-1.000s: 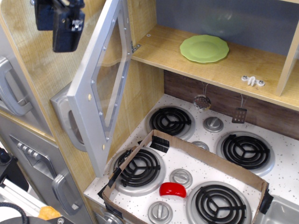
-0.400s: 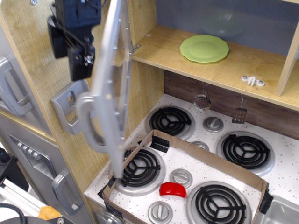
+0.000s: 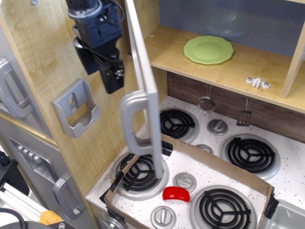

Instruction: Close microwave

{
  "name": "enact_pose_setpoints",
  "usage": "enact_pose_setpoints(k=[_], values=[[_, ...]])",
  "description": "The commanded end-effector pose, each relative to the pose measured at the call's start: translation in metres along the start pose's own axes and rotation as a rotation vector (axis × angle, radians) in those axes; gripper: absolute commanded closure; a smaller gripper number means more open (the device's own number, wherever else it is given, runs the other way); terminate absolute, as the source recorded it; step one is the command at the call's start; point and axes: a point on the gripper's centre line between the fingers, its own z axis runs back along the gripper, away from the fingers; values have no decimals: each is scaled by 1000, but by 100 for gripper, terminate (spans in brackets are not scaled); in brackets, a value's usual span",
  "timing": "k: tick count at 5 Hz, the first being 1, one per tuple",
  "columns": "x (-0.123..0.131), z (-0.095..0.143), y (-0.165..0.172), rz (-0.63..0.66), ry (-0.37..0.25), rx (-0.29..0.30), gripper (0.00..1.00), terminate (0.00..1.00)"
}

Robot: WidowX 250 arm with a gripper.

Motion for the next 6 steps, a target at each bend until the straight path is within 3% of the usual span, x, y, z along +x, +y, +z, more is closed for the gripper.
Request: enact_pose_setpoints(k=[1,2,6], values=[[52,13,-15,11,-178,72,0,0],[77,9,-19,-3,-252,52,0,0],[153,8,-28,-122,-374,3,0,0]])
